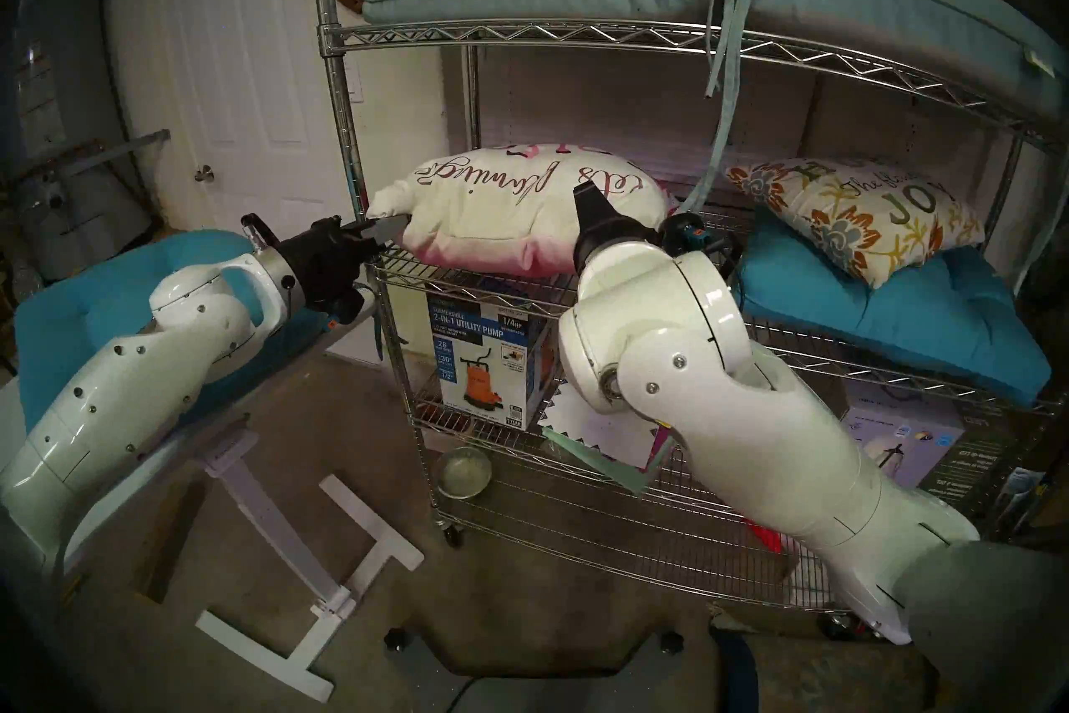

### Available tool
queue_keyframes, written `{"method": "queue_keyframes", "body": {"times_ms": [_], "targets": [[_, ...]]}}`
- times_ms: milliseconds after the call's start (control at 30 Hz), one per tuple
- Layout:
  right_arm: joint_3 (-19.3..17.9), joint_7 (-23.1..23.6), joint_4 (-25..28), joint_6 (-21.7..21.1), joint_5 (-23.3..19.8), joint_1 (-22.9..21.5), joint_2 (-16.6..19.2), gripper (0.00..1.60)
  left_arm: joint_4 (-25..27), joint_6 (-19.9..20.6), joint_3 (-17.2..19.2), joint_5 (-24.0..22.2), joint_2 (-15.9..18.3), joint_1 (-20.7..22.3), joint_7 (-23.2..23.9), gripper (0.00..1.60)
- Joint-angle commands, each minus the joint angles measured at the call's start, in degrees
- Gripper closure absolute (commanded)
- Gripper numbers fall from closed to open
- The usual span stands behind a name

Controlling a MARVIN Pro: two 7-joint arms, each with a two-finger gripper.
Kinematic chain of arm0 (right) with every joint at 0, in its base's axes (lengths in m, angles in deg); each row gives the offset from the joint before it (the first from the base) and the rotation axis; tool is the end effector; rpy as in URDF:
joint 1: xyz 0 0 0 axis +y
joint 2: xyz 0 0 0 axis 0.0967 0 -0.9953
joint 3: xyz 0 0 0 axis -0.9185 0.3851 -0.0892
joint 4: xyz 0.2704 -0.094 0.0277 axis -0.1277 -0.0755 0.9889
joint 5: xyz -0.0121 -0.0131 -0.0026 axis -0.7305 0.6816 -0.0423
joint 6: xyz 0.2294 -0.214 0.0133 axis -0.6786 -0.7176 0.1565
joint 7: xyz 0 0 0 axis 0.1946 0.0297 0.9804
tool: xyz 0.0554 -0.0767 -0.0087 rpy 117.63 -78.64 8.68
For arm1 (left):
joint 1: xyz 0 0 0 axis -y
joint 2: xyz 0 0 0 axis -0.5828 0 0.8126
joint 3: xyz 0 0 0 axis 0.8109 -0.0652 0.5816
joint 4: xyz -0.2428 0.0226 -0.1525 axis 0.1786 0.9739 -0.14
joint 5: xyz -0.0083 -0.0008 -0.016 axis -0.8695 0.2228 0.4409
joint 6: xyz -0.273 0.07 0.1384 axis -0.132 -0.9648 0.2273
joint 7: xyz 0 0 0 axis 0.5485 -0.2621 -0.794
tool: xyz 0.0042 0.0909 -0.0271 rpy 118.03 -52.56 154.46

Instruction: Put cushion on the shelf

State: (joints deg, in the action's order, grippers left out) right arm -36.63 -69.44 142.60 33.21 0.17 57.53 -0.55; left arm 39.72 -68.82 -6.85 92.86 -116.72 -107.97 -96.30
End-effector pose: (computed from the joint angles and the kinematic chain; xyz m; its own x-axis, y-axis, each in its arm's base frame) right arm 0.3746 0.1495 -0.0580 0.0359 -0.8671 0.4969 -0.1424 -0.4966 -0.8562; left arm 0.4390 0.0972 -0.1035 -0.1218 -0.3110 -0.9426 0.5534 0.7671 -0.3246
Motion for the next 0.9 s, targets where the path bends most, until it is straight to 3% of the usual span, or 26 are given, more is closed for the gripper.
{"method": "queue_keyframes", "body": {"times_ms": [0,300,867], "targets": [[0.62,0.72,1.28,-0.24,0.49,-0.63,-0.42,1.6,3.55,2.81,1.98,0.27,2.07,-3.38,3.28,1.6],[1.59,3.24,-4.8,0.09,-0.02,-2.76,-2.57,1.6,-7.04,0.53,-4.86,8.41,-5.48,5.37,1.63,1.6],[-0.13,4.3,-7.08,0.05,-0.47,-3.31,-1.29,1.6,-14.46,-3.8,-7.11,17.2,-17.52,14.69,1.37,1.6]]}}
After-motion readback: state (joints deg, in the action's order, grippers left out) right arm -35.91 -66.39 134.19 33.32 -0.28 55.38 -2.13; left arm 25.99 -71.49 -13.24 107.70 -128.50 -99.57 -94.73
